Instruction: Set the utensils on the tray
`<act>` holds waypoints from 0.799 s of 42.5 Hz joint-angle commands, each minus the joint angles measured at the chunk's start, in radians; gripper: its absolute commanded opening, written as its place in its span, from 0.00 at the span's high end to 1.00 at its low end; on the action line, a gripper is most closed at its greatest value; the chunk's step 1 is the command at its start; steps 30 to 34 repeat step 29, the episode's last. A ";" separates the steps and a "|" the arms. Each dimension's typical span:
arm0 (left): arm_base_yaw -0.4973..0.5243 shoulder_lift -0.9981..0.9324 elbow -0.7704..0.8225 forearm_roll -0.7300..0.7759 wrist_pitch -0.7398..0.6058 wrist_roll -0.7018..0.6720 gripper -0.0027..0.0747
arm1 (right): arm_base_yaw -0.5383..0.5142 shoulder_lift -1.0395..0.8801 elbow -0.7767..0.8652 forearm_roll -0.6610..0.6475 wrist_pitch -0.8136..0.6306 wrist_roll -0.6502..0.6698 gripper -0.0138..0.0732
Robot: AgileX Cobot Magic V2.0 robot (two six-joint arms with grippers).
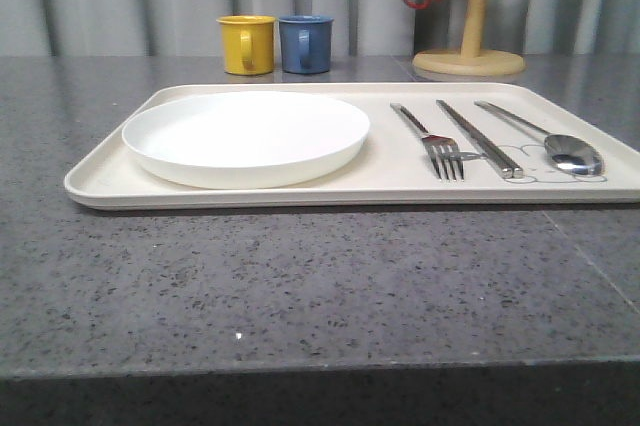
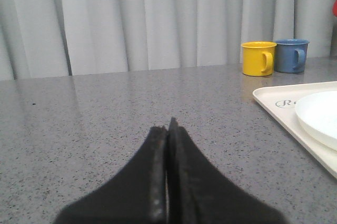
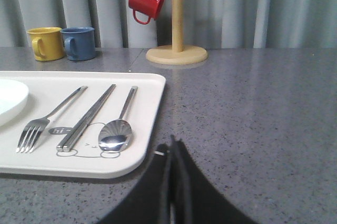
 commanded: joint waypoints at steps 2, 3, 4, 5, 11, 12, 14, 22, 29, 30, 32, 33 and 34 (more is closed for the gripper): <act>0.037 -0.020 0.012 -0.009 -0.082 -0.009 0.99 | -0.007 -0.014 -0.001 0.004 -0.073 -0.008 0.92; 0.050 -0.020 0.012 -0.009 -0.082 -0.009 0.99 | -0.007 -0.014 -0.001 0.004 -0.073 -0.008 0.92; 0.057 -0.020 0.012 -0.009 -0.082 -0.009 0.99 | -0.007 -0.014 -0.001 0.004 -0.073 -0.008 0.92; 0.062 -0.020 0.012 -0.009 -0.082 -0.009 0.99 | -0.007 -0.014 -0.001 0.004 -0.073 -0.008 0.92; 0.065 -0.020 0.012 -0.009 -0.082 -0.009 0.99 | -0.007 -0.014 -0.001 0.004 -0.073 -0.008 0.92; 0.065 -0.020 0.012 -0.009 -0.082 -0.009 0.99 | -0.007 -0.014 -0.001 0.004 -0.073 -0.008 0.92; 0.065 -0.022 0.012 -0.009 -0.082 -0.009 0.99 | -0.007 -0.014 -0.001 0.004 -0.073 -0.008 0.92; 0.054 -0.022 0.012 -0.009 -0.082 -0.009 0.99 | -0.007 -0.014 -0.001 0.004 -0.073 -0.008 0.92; 0.050 -0.022 0.012 -0.009 -0.082 -0.009 0.99 | -0.007 -0.014 -0.001 0.004 -0.073 -0.008 0.92; 0.050 -0.022 0.012 -0.009 -0.082 -0.009 0.99 | -0.007 -0.014 -0.001 0.004 -0.073 -0.008 0.92; 0.050 -0.022 0.012 -0.009 -0.082 -0.009 0.99 | -0.007 -0.014 -0.001 0.004 -0.073 -0.008 0.92; 0.050 -0.022 0.012 -0.009 -0.082 -0.009 0.99 | -0.007 -0.014 -0.001 0.004 -0.073 -0.008 0.92; 0.050 -0.022 0.012 -0.009 -0.082 -0.009 0.99 | -0.007 -0.014 -0.001 0.004 -0.073 -0.008 0.92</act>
